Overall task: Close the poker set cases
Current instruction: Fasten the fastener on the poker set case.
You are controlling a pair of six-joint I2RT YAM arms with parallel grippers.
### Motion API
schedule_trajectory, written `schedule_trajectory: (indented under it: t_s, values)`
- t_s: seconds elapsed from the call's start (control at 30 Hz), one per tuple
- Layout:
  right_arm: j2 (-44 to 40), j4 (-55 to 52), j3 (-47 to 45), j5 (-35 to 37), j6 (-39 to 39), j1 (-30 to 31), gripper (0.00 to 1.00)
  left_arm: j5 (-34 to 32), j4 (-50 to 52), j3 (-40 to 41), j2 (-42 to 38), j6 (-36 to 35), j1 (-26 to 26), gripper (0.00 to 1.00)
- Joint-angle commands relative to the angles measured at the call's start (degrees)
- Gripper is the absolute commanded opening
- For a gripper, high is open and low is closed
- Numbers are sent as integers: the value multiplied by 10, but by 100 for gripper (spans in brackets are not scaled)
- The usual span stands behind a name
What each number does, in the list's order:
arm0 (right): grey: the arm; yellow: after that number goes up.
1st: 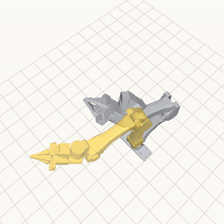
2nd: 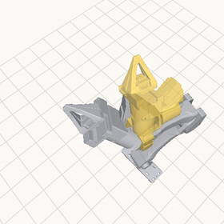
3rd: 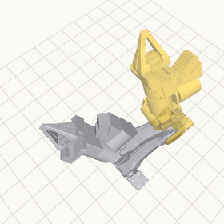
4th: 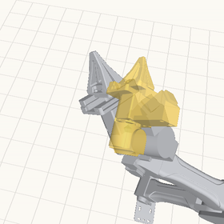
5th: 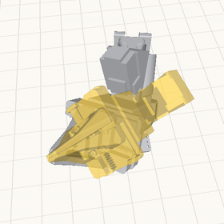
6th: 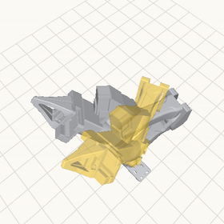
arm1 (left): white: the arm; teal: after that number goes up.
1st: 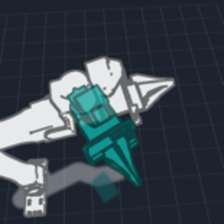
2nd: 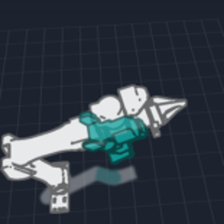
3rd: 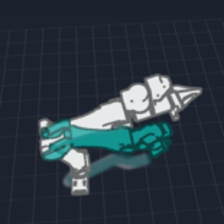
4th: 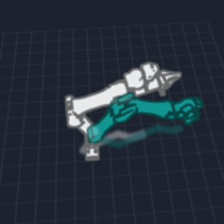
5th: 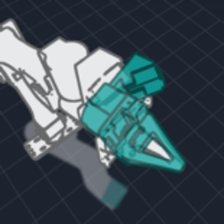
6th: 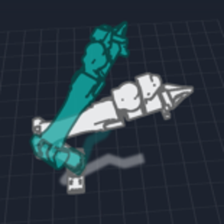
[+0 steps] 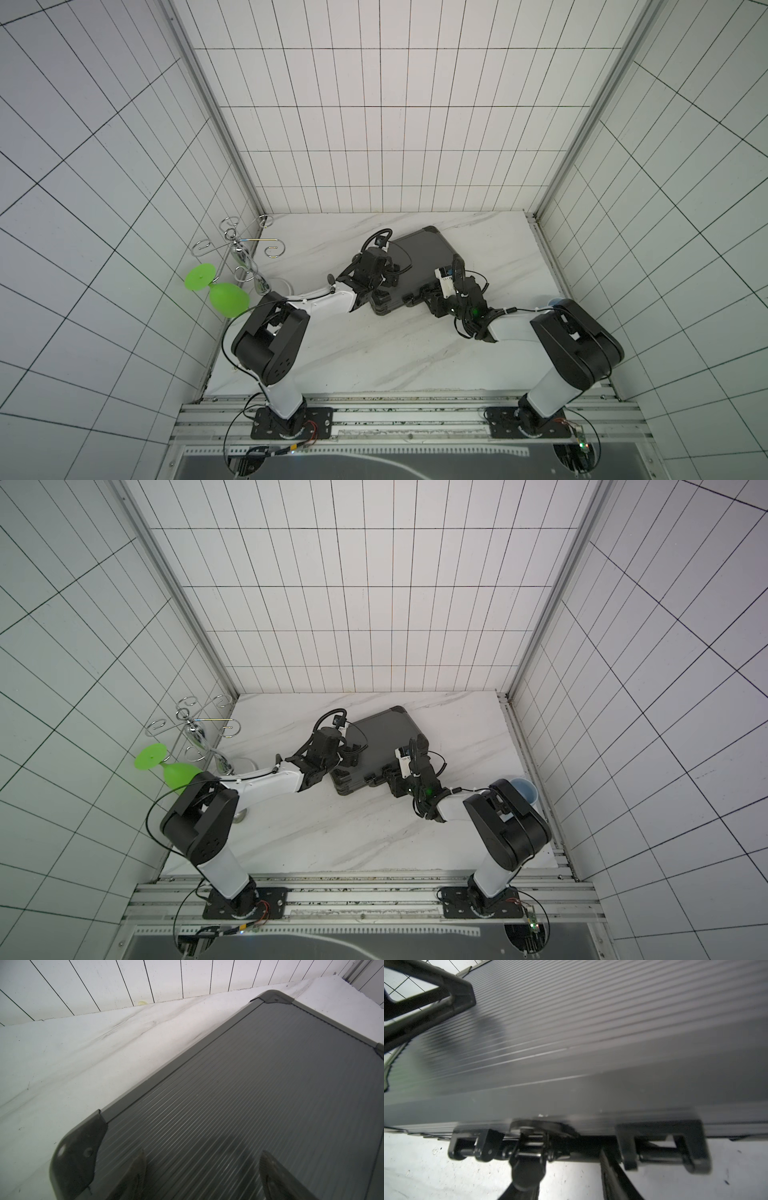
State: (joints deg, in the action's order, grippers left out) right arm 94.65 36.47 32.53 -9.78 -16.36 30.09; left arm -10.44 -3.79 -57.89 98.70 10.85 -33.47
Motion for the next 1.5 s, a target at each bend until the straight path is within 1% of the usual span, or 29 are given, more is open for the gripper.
schedule_trajectory:
  t_s: [0.0, 0.17, 0.27, 0.4, 0.53, 0.67, 0.8, 0.87, 1.0, 1.03, 1.07, 1.27, 1.47]
  values:
    - [-6, 20, 64, 32, 7, 2, 48, 28, -10, 15, 38, 22, 3, 84]
    - [-7, 19, 44, 54, 8, 1, 48, 50, -27, 29, 58, 37, 2, 81]
    - [1, 24, 46, 58, 12, 1, 48, 61, -32, 35, 54, 39, -2, 81]
    - [13, 28, 54, 58, 11, 1, 48, 80, -32, 22, 38, 32, -10, 80]
    - [11, 30, 51, 62, 9, 1, 48, 72, -15, -6, 40, 30, -33, 80]
    - [3, 29, 46, 65, 8, 1, 48, 46, 19, -27, 67, 30, -49, 77]
    - [-9, 20, 41, 71, 8, 1, 48, 34, 48, -29, 84, 37, -53, 62]
    - [-17, 16, 37, 80, 6, 0, 49, 30, 62, -29, 90, 42, -53, 48]
    - [-30, 0, 33, 86, 7, -2, 49, 24, 81, -27, 102, 52, -53, 13]
    - [-33, -1, 30, 86, 8, -2, 49, 27, 84, -26, 105, 54, -54, 5]
    - [-37, -3, 27, 87, 8, -3, 49, 31, 86, -24, 105, 57, -54, 0]
    - [-53, -28, 19, 93, 7, -15, 50, 56, 83, -6, 112, 76, -54, 0]
    - [-46, -27, 9, 84, 9, -20, 50, 83, 65, 15, 117, 90, -57, 0]
